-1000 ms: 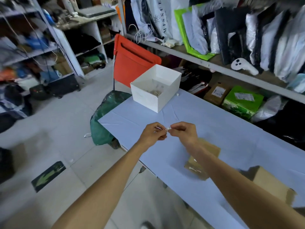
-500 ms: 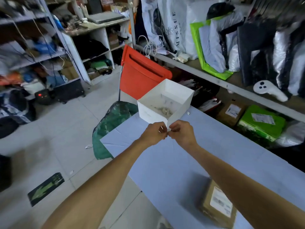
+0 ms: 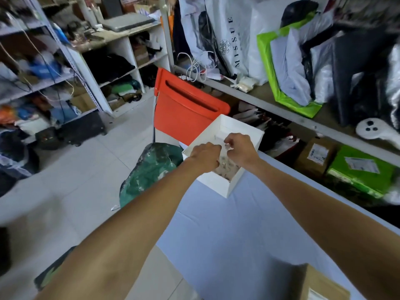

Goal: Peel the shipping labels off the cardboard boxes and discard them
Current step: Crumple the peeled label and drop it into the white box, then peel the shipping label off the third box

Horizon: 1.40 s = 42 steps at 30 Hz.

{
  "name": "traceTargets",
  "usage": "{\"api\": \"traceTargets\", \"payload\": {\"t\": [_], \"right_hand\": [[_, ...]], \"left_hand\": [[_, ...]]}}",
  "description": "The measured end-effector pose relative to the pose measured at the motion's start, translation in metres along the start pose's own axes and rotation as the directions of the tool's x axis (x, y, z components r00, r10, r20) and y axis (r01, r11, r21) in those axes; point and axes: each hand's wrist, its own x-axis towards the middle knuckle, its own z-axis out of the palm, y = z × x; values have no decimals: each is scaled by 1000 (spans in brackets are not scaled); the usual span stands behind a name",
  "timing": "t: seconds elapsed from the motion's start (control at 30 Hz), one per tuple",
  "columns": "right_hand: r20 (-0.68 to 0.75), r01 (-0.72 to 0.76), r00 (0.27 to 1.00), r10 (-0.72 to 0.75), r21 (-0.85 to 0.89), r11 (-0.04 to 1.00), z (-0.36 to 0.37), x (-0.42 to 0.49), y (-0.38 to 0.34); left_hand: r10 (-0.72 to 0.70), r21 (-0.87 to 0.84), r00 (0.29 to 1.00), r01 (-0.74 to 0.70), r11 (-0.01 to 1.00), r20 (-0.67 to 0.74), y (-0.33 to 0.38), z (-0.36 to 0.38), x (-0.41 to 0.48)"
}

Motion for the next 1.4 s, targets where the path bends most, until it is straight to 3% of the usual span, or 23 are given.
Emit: {"api": "traceTargets", "payload": {"t": [0.13,0.37,0.77,1.1,1.4], "right_hand": [[82,-43,996,42,13,999,2,19,1],[202,-39,978,60,-110,993,11,18,10],[199,-77,974,111,-170,982,-14,-23,21],[181,-126,964,197,-343,931,-66,-122,63],[150,-312,914,377,-333,890,-112,-263,148]], "left_hand": [[5,2,1000,-5,1000,-2,-10,-8,17],[13,5,999,-14,1000,35,-26,-2,20],[81,-9,995,-81,997,53,4,-2,14],[199,-27,972,-197,980,125,82,13,-19],[359,4,913,-367,930,197,236,52,-82]]}}
